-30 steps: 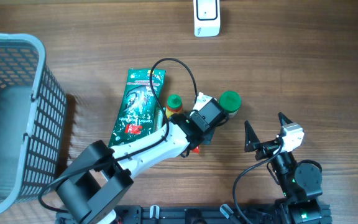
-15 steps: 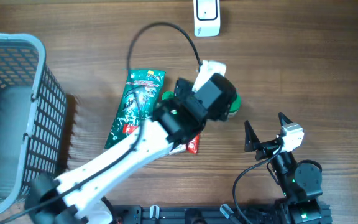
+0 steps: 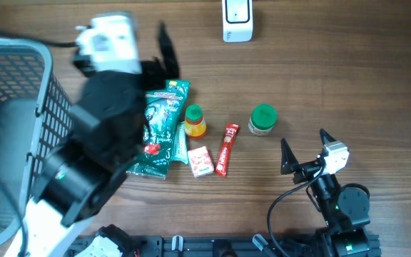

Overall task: Scan the item barcode
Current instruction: 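Retract left arm to rest and reach right gripper toward green jar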

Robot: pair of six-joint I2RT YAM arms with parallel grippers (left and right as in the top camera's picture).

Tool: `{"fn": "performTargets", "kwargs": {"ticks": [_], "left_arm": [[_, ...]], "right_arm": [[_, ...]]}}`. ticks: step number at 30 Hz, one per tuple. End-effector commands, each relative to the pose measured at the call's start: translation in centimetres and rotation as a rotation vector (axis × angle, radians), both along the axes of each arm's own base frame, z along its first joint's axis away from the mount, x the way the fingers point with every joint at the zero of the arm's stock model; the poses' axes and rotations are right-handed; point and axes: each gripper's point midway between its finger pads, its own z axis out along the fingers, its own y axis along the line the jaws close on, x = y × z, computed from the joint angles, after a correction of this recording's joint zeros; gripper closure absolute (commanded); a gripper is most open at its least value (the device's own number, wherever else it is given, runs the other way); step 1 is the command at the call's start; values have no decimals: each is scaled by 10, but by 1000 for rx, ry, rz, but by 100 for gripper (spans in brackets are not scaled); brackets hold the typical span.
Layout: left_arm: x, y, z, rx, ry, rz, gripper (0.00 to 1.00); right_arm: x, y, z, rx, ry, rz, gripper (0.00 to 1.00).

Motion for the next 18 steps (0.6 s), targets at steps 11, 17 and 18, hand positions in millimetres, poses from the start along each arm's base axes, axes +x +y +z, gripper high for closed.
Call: {"fn": "performTargets", "kwargs": {"ticks": [11, 17, 18], "left_arm": [[-38, 96, 106, 29, -356, 294, 0], [-35, 97, 96, 209, -287, 306, 0], [-32, 96, 86, 239, -242, 297, 0]], "right_arm": [[0, 2, 3, -299, -98, 29, 0], [-23, 51, 8, 224, 69, 314, 0], [-23, 51, 8, 315, 110, 304, 0]]}}
